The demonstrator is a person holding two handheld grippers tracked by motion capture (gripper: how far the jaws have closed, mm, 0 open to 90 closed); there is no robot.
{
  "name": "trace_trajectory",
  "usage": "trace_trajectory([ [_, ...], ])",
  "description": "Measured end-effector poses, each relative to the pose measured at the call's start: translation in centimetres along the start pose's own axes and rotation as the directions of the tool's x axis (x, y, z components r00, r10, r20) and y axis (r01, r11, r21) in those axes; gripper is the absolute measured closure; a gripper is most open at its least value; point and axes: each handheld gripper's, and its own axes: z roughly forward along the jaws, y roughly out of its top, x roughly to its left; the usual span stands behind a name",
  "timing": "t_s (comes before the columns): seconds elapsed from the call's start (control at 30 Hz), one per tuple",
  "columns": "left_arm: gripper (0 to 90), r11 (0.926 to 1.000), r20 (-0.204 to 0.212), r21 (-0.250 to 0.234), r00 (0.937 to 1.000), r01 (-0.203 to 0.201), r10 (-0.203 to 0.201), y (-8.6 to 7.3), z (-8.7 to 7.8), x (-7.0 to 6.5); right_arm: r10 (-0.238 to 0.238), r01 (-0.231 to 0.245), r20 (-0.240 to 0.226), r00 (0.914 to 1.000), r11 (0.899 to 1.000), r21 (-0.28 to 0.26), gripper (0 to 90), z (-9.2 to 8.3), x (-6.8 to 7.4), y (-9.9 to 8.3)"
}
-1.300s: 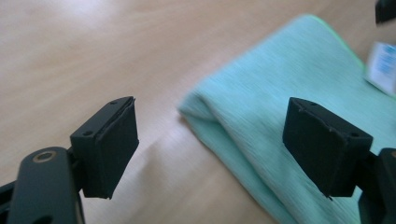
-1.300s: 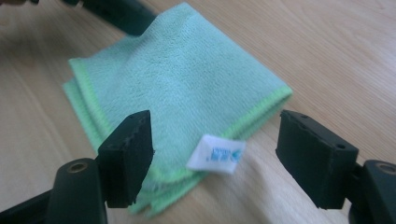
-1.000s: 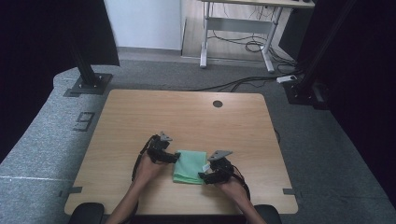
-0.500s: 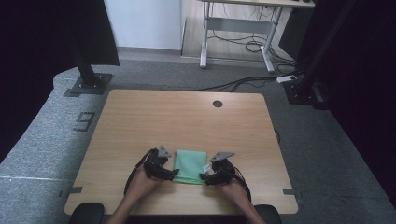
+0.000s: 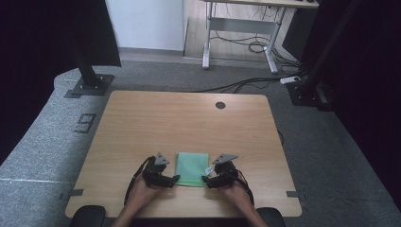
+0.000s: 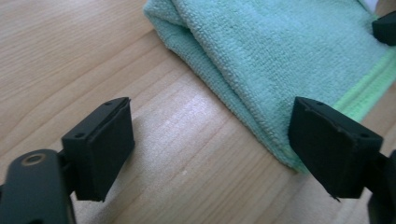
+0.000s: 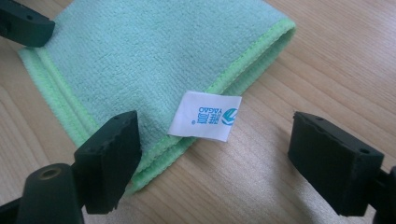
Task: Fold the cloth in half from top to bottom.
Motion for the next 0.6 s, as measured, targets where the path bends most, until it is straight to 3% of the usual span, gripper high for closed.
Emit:
trace_trajectory([
  [0.2, 11.4, 0.9997, -0.019, -0.022, 0.9998, -0.004, 0.003, -0.2, 0.3, 0.1, 0.000, 0.000, 0.011, 0.9999, 1.000, 0.002, 14.2, 0.2, -0.1, 0.1],
  [0.6, 4.5, 0.9999, -0.051, -0.011, 0.9987, 0.004, -0.004, 0.8, 1.1, 1.3, 0.009, -0.009, 0.026, 0.9996, 1.000, -0.010, 14.2, 0.9, -1.0, 0.8],
])
